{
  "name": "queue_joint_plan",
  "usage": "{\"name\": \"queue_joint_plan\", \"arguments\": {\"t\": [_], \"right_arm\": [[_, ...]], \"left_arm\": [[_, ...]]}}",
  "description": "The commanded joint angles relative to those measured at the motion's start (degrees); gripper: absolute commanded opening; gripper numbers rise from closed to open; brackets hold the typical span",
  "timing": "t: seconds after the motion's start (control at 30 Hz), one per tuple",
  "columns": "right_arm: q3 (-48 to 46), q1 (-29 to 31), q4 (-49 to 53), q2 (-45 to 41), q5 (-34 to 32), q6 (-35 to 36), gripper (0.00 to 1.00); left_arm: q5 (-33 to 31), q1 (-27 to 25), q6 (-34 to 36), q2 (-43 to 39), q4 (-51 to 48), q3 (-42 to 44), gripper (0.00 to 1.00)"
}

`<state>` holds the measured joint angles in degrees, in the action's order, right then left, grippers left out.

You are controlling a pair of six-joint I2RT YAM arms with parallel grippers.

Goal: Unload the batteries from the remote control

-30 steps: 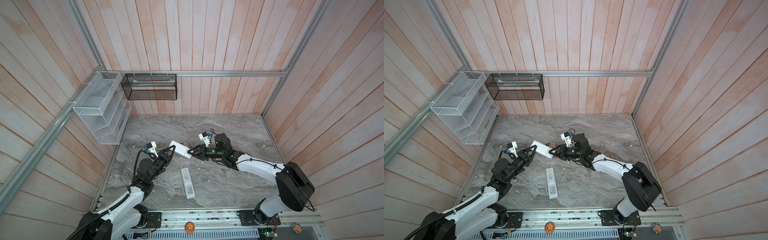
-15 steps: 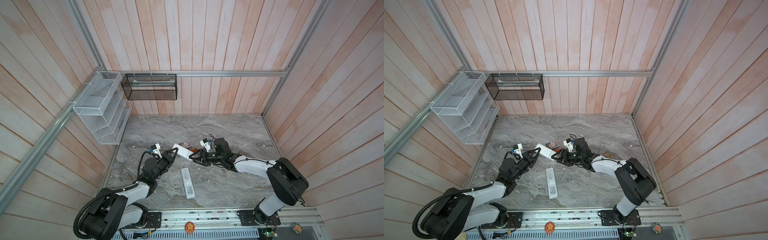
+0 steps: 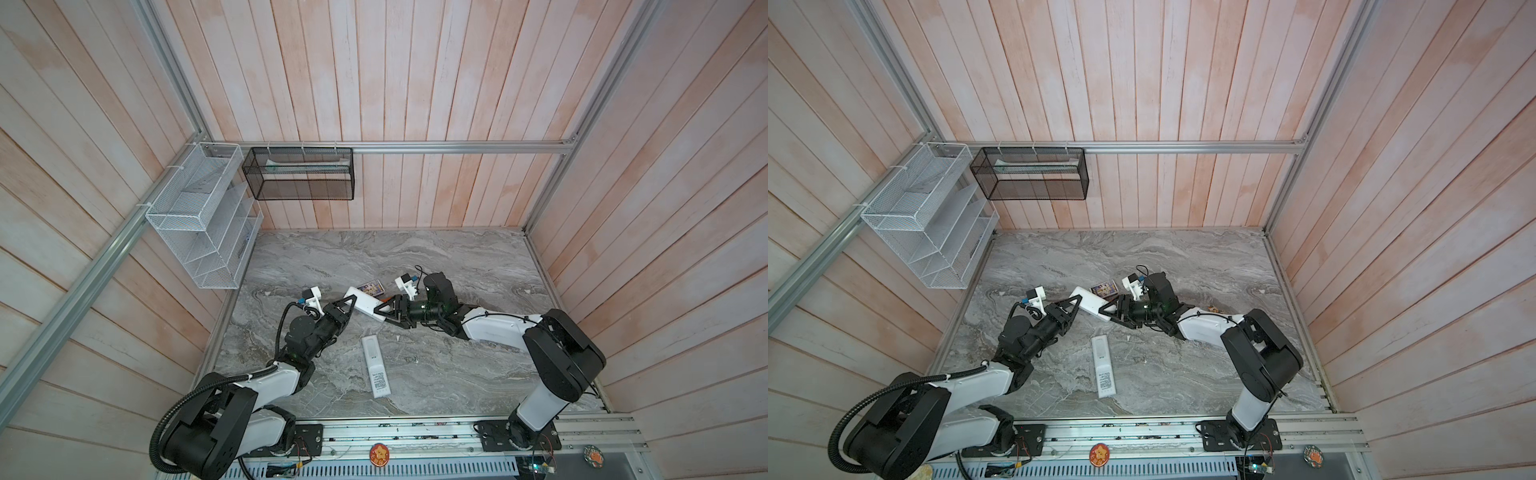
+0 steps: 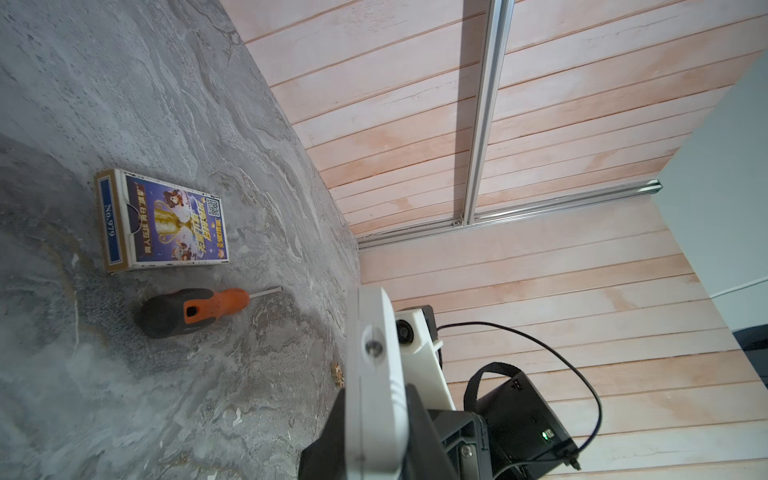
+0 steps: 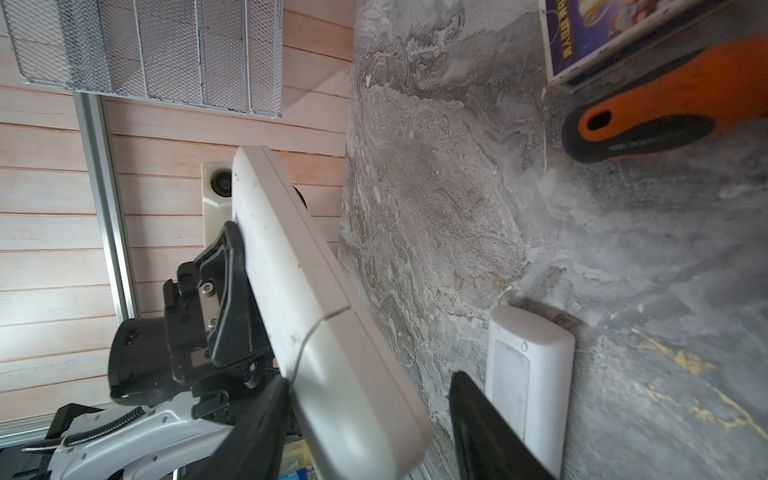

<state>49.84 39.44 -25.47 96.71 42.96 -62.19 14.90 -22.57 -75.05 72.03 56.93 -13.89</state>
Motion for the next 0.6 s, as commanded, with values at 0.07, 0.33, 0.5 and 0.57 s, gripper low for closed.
{"name": "queue_joint_plan", "arguments": {"t": [0.07,0.33,0.5,0.57], "right_arm": [[1.2,0.0,-0.2,2.0,-0.8,-0.4,0.55],[-2.0,-0.8,2.8,0.4,-1.9,1.1,0.43],[-4.1,-1.6,3.5,-1.0,-2.3,1.5,0.38],[-4.3,-1.7,3.5,-1.3,-2.4,1.5,0.37]], "left_arm": [[1.6,-0.3,0.0,0.0,4.4,-1.0,0.01],[0.7,-0.2,3.8,-2.4,-0.2,-2.1,0.01],[0.9,-0.1,5.2,-3.1,-1.7,-2.9,0.01],[0.9,0.0,5.3,-3.1,-2.0,-2.8,0.01]]}}
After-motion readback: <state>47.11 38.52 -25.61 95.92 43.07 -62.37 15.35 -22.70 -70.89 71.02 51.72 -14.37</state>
